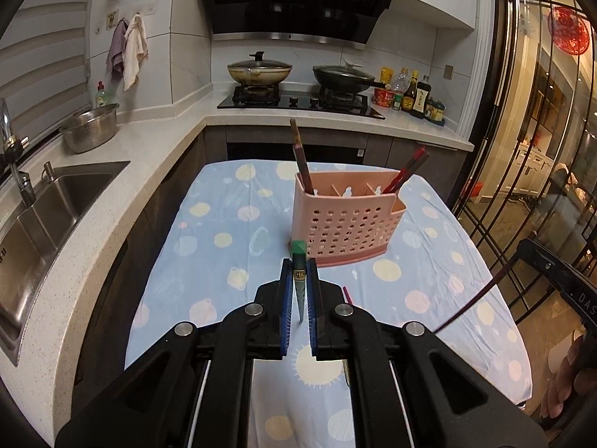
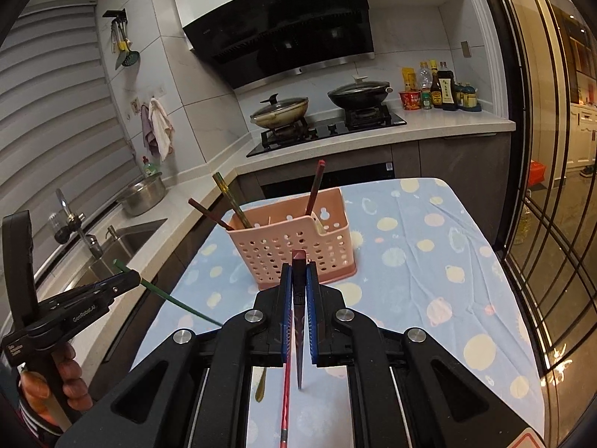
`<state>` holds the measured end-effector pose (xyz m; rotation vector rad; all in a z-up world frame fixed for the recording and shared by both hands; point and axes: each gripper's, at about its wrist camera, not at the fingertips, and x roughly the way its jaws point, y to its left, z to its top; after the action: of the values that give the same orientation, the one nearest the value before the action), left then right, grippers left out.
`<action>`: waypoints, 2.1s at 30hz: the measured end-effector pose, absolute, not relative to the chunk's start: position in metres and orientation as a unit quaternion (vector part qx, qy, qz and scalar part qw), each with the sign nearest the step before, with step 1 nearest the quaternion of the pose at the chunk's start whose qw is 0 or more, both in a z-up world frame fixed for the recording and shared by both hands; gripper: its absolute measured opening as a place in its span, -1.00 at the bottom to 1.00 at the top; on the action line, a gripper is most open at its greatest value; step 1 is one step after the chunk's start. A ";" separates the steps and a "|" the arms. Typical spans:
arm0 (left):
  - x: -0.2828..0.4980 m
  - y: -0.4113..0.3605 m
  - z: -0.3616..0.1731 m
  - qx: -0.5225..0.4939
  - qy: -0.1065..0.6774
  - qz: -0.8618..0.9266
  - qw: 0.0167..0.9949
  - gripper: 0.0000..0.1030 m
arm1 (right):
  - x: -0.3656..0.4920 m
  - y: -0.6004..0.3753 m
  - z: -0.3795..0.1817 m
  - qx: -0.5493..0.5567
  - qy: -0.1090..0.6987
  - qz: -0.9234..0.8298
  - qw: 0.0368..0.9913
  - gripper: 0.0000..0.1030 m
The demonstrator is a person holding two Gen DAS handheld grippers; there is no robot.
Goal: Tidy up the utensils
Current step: 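Lift both chopsticks and carry them above the pink holder, then lower both chopsticks into the holder and open both tools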
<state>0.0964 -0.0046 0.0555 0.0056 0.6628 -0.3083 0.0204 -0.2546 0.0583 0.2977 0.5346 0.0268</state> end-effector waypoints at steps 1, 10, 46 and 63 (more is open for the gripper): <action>0.099 -0.005 0.059 0.001 0.322 -0.153 0.934 -0.86 | 0.023 -0.256 0.062 0.149 0.259 0.016 0.954 -0.87; 0.117 -0.024 0.104 -0.001 0.273 -0.173 0.946 -0.86 | 0.045 -0.258 0.100 0.151 0.213 0.031 0.965 -0.87; 0.236 -0.067 0.142 0.008 0.237 -0.168 0.957 -0.86 | 0.210 -0.261 0.130 0.149 0.188 -0.001 0.971 -0.87; 0.242 -0.069 0.124 0.003 0.264 -0.163 0.951 -0.85 | 0.216 -0.247 0.110 0.133 0.216 0.003 0.967 -0.81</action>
<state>0.2424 -0.0695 0.1239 0.0052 0.5379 -0.3314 0.2163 -0.2471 0.1099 0.2683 0.4369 0.0054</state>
